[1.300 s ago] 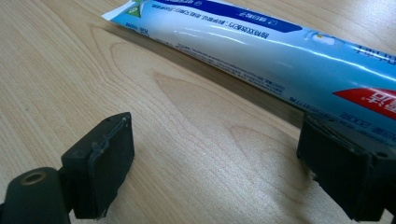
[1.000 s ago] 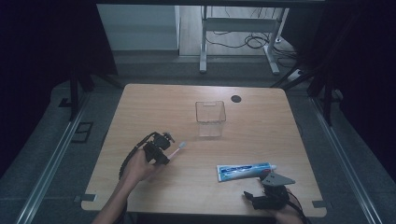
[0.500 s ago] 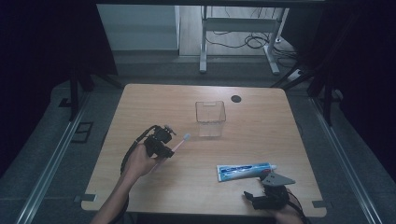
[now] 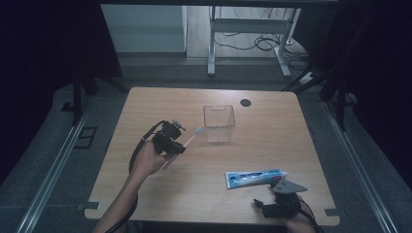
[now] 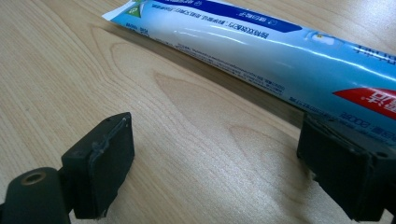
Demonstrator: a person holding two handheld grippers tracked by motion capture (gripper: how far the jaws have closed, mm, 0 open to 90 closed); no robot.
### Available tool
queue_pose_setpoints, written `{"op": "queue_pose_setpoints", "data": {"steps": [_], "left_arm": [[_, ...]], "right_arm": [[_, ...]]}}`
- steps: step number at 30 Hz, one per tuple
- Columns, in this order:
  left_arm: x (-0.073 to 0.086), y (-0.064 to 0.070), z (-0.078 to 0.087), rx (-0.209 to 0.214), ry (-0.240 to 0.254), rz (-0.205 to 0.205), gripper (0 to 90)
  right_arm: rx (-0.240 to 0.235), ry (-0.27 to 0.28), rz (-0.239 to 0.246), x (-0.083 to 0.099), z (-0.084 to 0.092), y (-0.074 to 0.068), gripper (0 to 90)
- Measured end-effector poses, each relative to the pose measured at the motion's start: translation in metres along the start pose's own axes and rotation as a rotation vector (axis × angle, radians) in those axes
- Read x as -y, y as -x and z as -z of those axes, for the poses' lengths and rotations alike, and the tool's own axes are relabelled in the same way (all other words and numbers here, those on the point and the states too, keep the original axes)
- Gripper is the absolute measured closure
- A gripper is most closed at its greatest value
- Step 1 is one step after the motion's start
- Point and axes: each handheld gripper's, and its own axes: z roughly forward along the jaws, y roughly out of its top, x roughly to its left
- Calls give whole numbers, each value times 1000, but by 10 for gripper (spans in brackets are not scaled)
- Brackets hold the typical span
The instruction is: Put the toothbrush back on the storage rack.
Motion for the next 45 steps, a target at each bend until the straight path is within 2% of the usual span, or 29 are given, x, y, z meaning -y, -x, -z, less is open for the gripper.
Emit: {"op": "queue_pose_setpoints", "data": {"steps": [17,34,45], "left_arm": [[-30,-4,14,-21,92,-21,789],[-59,-5,20,-32,190,-39,789],[-90,-1,17,-42,254,-69,789]], "right_arm": [[1,0,1,0,0,0,109],[0,-1,2,0,0,0,109],[-2,-1,1,0,0,0,109]]}}
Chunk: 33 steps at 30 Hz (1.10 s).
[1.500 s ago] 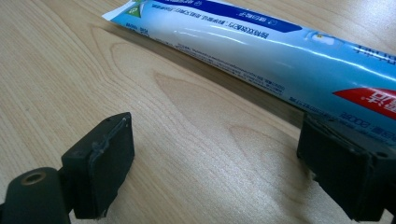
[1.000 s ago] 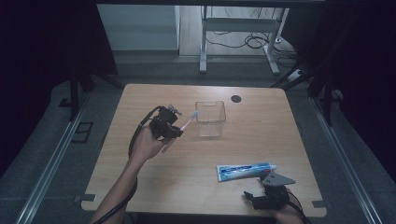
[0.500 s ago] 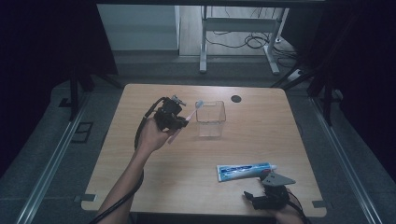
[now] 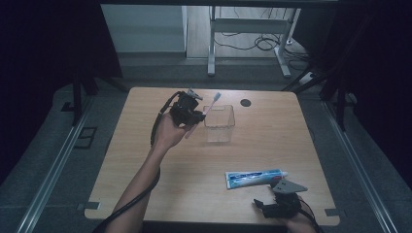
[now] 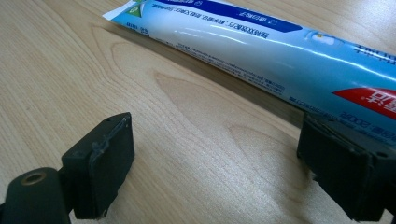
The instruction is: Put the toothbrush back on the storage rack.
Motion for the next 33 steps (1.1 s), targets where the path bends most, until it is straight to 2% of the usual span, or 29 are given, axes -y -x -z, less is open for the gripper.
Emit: {"op": "queue_pose_setpoints", "data": {"steps": [4,12,24,33], "left_arm": [[-9,0,-3,-9,17,-17,789],[-21,-1,-10,-23,56,-19,789],[-39,-4,-24,-33,115,-4,789],[-47,-3,-43,-58,144,0,789]], "right_arm": [[-1,0,2,0,0,0,109],[-3,0,2,0,0,0,109],[-4,-1,3,0,0,0,109],[-5,-1,4,0,0,1,109]]}}
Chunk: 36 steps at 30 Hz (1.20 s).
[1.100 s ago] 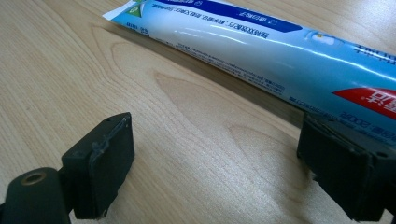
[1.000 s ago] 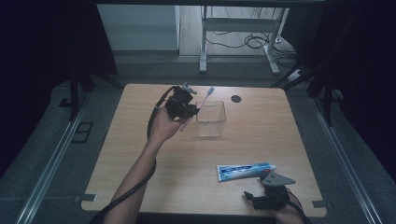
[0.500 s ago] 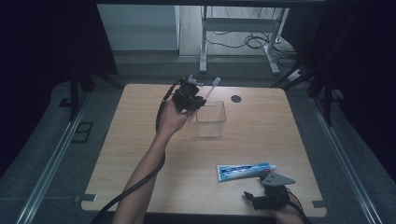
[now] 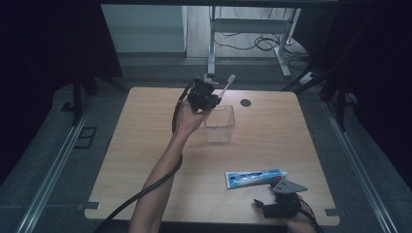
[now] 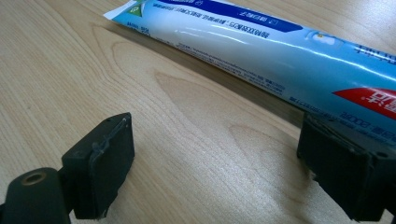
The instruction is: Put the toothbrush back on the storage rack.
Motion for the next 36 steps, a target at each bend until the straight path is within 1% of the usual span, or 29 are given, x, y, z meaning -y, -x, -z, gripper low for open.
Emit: {"op": "queue_pose_setpoints", "data": {"steps": [3,8,9,10,12,20,36], "left_arm": [[0,-1,-7,-4,8,3,789],[4,0,-20,-13,7,6,789],[4,0,-20,-13,7,6,789],[6,1,-24,-20,4,3,789],[8,2,-29,-20,0,0,789],[18,7,-43,-41,-21,-21,788],[34,13,-63,-35,-59,-27,788]], "right_arm": [[0,0,0,0,0,0,109],[0,0,0,0,0,0,109],[0,0,0,0,0,0,109],[0,0,-1,0,0,0,109],[0,0,-1,0,0,0,109],[-1,-1,0,0,0,0,109],[-1,-1,0,0,0,0,109]]}}
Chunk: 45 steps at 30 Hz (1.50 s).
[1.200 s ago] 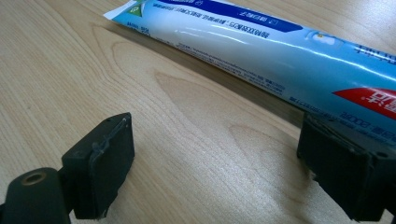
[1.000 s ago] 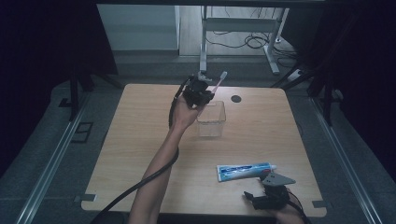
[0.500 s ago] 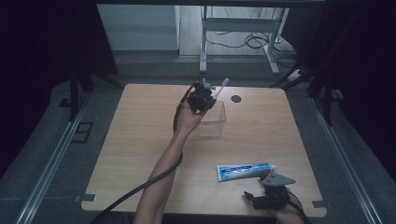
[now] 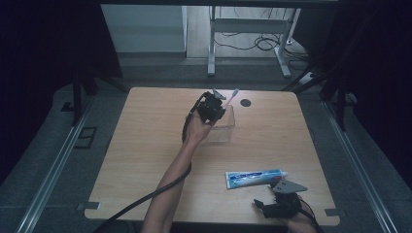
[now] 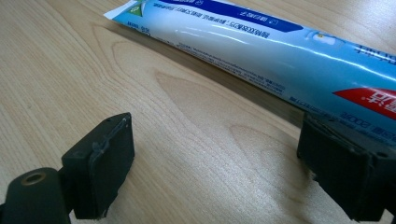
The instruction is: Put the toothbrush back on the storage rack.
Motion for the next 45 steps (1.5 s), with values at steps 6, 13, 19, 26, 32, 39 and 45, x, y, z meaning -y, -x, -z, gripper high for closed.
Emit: {"op": "queue_pose_setpoints", "data": {"steps": [6,13,19,26,32,39,45], "left_arm": [[3,2,-4,2,-7,5,788],[8,4,-10,5,-30,1,788],[7,6,-12,-1,-53,-17,787],[7,7,-14,3,-97,-23,784],[7,8,-15,-10,-116,-28,774],[6,8,-14,-14,-110,-16,664],[5,8,-8,-19,-84,-5,558]], "right_arm": [[0,-1,-1,0,0,0,109],[0,-1,-1,0,0,0,109],[0,-1,-1,0,0,0,109],[0,-1,-1,0,0,0,109],[0,-1,-1,0,0,0,109],[0,-1,-1,0,0,0,109],[0,-1,-1,0,0,0,109]]}}
